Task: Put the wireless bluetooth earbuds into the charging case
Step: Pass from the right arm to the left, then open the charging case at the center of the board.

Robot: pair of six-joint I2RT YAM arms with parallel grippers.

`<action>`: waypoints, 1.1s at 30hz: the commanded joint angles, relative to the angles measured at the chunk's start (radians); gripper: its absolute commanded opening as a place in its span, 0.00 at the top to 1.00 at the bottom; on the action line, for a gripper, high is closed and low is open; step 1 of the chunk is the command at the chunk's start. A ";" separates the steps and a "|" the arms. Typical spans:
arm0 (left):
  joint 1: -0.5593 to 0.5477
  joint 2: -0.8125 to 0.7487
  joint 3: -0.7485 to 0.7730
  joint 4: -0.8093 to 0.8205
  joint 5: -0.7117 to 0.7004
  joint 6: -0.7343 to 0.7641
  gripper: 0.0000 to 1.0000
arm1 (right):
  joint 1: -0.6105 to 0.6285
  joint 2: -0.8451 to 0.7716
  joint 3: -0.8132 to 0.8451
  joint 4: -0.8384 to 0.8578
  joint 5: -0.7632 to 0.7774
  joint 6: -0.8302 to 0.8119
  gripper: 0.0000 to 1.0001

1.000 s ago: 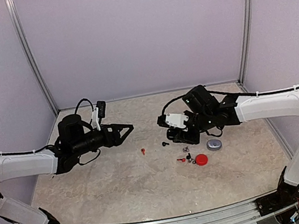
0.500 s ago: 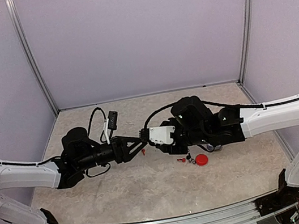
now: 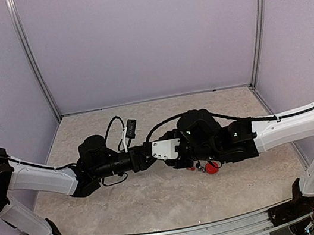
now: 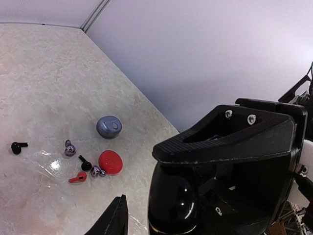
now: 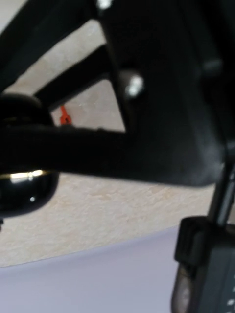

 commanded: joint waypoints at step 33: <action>-0.100 -0.242 -0.127 -0.008 0.066 0.580 0.87 | -0.130 -0.317 -0.085 -0.075 -0.735 0.376 0.46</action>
